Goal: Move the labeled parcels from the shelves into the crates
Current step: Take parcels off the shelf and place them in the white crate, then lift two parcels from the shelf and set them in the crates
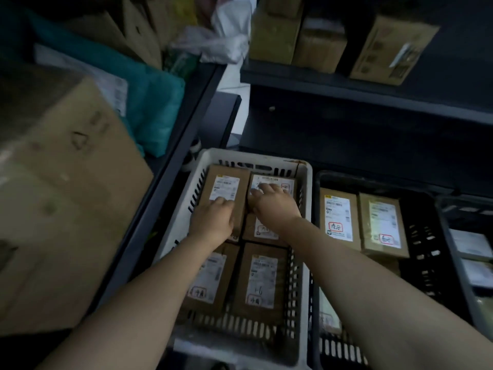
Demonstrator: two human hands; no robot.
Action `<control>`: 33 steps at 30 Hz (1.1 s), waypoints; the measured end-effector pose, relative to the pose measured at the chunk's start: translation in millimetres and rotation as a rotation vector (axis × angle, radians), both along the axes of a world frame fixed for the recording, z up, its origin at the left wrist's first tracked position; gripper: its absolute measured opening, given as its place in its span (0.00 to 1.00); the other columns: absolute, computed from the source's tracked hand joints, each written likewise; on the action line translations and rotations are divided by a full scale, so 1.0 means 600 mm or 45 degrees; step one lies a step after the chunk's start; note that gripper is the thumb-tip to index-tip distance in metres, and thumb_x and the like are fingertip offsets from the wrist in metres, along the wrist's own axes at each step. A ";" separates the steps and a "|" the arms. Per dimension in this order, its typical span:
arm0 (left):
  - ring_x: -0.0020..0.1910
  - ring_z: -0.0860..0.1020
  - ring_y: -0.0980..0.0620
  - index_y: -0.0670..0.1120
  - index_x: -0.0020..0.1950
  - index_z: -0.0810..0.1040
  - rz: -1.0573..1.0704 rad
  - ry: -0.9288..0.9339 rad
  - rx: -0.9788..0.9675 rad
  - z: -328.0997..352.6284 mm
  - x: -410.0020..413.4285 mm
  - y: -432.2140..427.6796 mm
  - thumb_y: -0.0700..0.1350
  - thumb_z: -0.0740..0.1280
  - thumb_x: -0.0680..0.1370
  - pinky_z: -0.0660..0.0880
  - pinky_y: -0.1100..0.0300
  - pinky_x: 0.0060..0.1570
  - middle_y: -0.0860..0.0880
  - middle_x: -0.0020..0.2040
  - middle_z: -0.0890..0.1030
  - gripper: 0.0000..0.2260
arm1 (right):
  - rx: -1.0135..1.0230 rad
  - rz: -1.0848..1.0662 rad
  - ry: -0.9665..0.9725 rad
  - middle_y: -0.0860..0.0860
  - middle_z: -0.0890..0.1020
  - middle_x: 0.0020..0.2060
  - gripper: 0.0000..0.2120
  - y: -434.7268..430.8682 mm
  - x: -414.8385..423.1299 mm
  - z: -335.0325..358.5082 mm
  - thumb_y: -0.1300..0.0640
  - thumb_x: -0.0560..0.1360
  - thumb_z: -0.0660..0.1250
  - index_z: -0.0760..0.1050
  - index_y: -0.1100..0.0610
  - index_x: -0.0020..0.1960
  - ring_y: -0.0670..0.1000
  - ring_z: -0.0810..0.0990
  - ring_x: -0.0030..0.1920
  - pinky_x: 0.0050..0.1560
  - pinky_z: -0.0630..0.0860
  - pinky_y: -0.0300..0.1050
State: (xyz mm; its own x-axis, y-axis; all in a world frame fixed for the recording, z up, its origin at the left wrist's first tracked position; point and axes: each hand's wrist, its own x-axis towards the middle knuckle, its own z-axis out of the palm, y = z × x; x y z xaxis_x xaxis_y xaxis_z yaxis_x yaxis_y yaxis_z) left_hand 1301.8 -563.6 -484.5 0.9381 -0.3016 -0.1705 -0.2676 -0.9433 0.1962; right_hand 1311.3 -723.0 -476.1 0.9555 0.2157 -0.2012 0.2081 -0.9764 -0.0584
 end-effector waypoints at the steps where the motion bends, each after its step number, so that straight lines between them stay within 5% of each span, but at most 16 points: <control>1: 0.61 0.72 0.45 0.47 0.68 0.70 0.012 -0.049 0.013 0.027 -0.012 0.009 0.45 0.59 0.79 0.72 0.52 0.55 0.47 0.64 0.74 0.17 | -0.004 0.026 -0.032 0.57 0.68 0.70 0.22 0.007 -0.013 0.022 0.58 0.80 0.58 0.64 0.56 0.73 0.60 0.64 0.70 0.66 0.65 0.55; 12: 0.58 0.73 0.45 0.47 0.62 0.73 0.355 -0.481 0.213 0.286 -0.289 0.086 0.45 0.58 0.78 0.67 0.53 0.54 0.47 0.58 0.76 0.13 | 0.130 0.545 -0.497 0.56 0.74 0.64 0.18 0.069 -0.198 0.253 0.54 0.79 0.59 0.69 0.55 0.68 0.60 0.70 0.65 0.61 0.69 0.55; 22: 0.47 0.77 0.43 0.46 0.52 0.78 0.762 -0.963 0.556 0.580 -0.662 0.198 0.43 0.66 0.74 0.71 0.50 0.45 0.47 0.46 0.80 0.08 | 0.567 1.182 -0.976 0.54 0.82 0.43 0.12 0.266 -0.456 0.538 0.54 0.71 0.67 0.80 0.57 0.51 0.60 0.80 0.44 0.39 0.77 0.50; 27: 0.53 0.74 0.44 0.46 0.58 0.75 1.043 -1.047 0.644 0.661 -0.863 0.267 0.44 0.60 0.78 0.67 0.51 0.50 0.47 0.51 0.79 0.10 | 0.811 1.464 -1.055 0.54 0.83 0.45 0.13 0.382 -0.623 0.624 0.55 0.69 0.70 0.81 0.57 0.52 0.60 0.81 0.45 0.40 0.77 0.53; 33: 0.41 0.78 0.41 0.43 0.47 0.78 1.295 -1.067 0.808 0.706 -1.159 0.341 0.40 0.67 0.73 0.70 0.52 0.40 0.45 0.40 0.80 0.04 | 0.994 1.755 -1.021 0.55 0.83 0.45 0.13 0.522 -0.884 0.665 0.56 0.71 0.72 0.81 0.58 0.54 0.61 0.80 0.46 0.44 0.76 0.54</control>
